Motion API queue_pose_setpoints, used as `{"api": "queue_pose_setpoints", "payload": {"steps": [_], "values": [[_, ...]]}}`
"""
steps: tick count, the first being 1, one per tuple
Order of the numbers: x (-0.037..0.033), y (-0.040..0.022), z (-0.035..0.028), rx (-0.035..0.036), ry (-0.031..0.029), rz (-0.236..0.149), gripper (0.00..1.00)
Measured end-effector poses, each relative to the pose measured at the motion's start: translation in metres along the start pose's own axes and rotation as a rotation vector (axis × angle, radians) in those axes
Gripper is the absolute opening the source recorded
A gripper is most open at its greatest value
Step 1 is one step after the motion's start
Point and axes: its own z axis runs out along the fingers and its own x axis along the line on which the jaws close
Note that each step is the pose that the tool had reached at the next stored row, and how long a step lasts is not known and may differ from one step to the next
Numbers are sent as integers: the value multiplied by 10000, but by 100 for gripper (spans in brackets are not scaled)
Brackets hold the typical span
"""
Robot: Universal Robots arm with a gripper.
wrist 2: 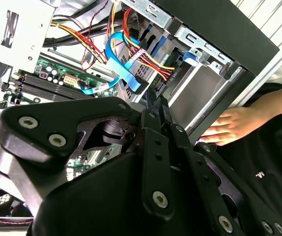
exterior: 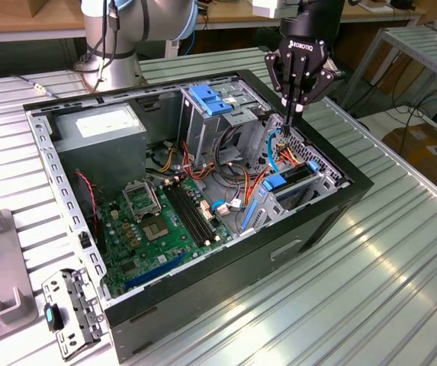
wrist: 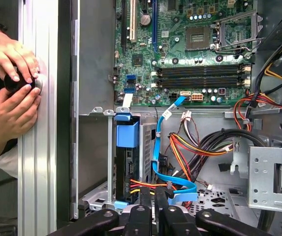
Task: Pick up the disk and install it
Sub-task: 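Insert the second disk wire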
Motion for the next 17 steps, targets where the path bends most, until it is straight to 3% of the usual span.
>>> {"api": "queue_pose_setpoints", "payload": {"steps": [10,17], "values": [[-6,0,9,-1,22,0,18],[-91,-4,75,-2,16,-1,18]]}}
